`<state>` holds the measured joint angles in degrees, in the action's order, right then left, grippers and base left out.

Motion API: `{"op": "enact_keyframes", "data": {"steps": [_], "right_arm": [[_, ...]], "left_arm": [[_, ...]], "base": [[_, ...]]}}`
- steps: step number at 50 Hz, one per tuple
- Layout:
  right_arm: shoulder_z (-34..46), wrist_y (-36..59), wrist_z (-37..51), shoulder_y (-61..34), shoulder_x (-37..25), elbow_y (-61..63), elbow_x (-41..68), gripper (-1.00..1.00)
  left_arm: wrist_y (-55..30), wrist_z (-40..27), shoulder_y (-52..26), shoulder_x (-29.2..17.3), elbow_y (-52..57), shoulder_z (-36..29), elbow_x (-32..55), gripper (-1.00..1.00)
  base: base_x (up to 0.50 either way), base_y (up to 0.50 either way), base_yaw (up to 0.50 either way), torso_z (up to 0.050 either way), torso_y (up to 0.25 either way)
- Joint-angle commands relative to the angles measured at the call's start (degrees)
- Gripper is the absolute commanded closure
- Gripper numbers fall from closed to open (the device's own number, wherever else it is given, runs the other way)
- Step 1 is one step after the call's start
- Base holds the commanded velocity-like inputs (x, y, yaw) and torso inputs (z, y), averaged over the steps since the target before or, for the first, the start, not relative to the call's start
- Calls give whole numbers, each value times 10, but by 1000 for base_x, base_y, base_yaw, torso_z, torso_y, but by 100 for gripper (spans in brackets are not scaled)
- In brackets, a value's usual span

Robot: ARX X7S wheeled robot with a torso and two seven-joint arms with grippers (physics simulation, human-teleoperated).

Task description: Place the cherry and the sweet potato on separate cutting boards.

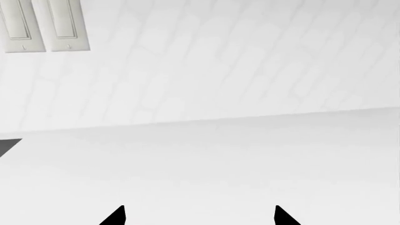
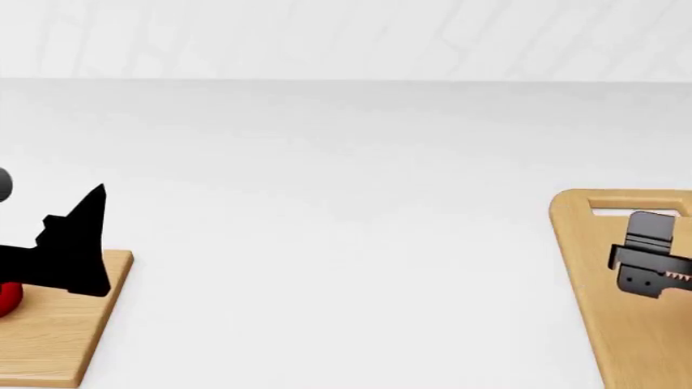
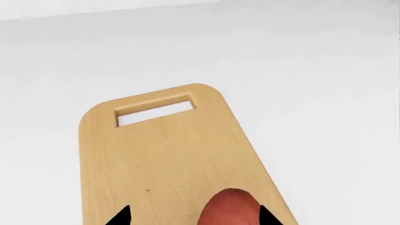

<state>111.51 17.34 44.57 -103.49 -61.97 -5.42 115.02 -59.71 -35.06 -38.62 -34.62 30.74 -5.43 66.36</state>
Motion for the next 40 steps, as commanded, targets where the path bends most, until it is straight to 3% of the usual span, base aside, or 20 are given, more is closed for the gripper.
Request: {"op": "enact_keyframes", "data": {"steps": [1, 10, 12, 21, 30, 35, 40], "right_arm": [[-22, -5, -12, -3, 15, -3, -37, -100], [-13, 16, -40, -26, 32, -18, -94, -100], [-18, -11, 14, -17, 22, 57, -98, -100], [-39, -34, -26, -41, 2, 82, -140, -100], [-61, -71, -90, -70, -33, 127, -218, -100], [-91, -147, -162, -64, -61, 144, -221, -100], [-103, -139, -226, -76, -86, 164, -196, -100]], "left_arm": [[16, 13, -1, 11, 1, 10, -1, -100], [13, 7, -8, 11, 2, 13, 9, -100], [11, 4, -13, 10, 0, 14, 12, -100], [-20, -24, -70, 13, -18, 21, 62, -100], [-49, -50, -149, 33, -51, 3, 88, -100], [-52, -57, -161, 43, -50, -2, 97, -100], [-60, -68, -207, 48, -56, -3, 110, -100]], "base": [[0, 0, 0, 0, 0], [0, 0, 0, 0, 0], [0, 0, 0, 0, 0], [0, 0, 0, 0, 0], [0, 0, 0, 0, 0], [0, 0, 0, 0, 0], [0, 0, 0, 0, 0]]}}
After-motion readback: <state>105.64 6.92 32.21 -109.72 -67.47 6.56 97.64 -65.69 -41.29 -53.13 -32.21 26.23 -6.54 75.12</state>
